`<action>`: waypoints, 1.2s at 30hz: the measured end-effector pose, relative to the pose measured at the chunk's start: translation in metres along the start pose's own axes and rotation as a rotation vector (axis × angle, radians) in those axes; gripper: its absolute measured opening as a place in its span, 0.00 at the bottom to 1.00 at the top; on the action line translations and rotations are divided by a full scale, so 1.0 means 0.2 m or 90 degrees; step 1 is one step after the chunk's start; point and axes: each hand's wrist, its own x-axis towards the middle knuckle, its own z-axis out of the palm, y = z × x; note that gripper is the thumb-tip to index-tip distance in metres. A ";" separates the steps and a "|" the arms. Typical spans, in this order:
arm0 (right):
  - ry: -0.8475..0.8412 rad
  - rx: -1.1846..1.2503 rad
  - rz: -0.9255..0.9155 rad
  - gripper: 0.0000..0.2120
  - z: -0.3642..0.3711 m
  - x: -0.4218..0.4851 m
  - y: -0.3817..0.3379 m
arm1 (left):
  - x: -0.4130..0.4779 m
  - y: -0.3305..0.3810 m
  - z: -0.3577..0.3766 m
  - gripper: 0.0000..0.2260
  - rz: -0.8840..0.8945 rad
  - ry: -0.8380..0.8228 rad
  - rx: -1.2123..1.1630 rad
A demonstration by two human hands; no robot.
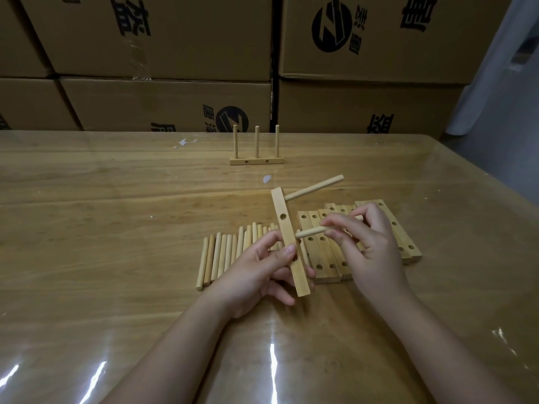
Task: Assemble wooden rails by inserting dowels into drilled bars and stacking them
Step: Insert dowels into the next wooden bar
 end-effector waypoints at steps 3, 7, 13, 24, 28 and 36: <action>-0.007 -0.014 -0.012 0.08 0.00 0.00 0.00 | 0.00 0.00 0.00 0.15 -0.007 0.002 0.001; -0.015 -0.008 -0.004 0.08 0.00 0.00 -0.01 | 0.00 0.00 0.01 0.12 -0.005 -0.003 0.000; -0.047 0.022 0.018 0.12 0.00 -0.01 -0.03 | 0.00 0.00 0.01 0.15 -0.007 0.000 -0.002; 0.043 0.215 0.150 0.05 -0.02 0.00 -0.01 | 0.00 0.01 0.01 0.21 -0.006 0.010 -0.008; 0.046 0.240 0.181 0.05 -0.02 0.00 -0.01 | 0.00 0.01 0.01 0.20 -0.009 0.010 -0.007; 0.038 0.223 0.207 0.08 -0.02 0.01 -0.01 | 0.00 0.00 0.01 0.20 -0.008 0.008 0.001</action>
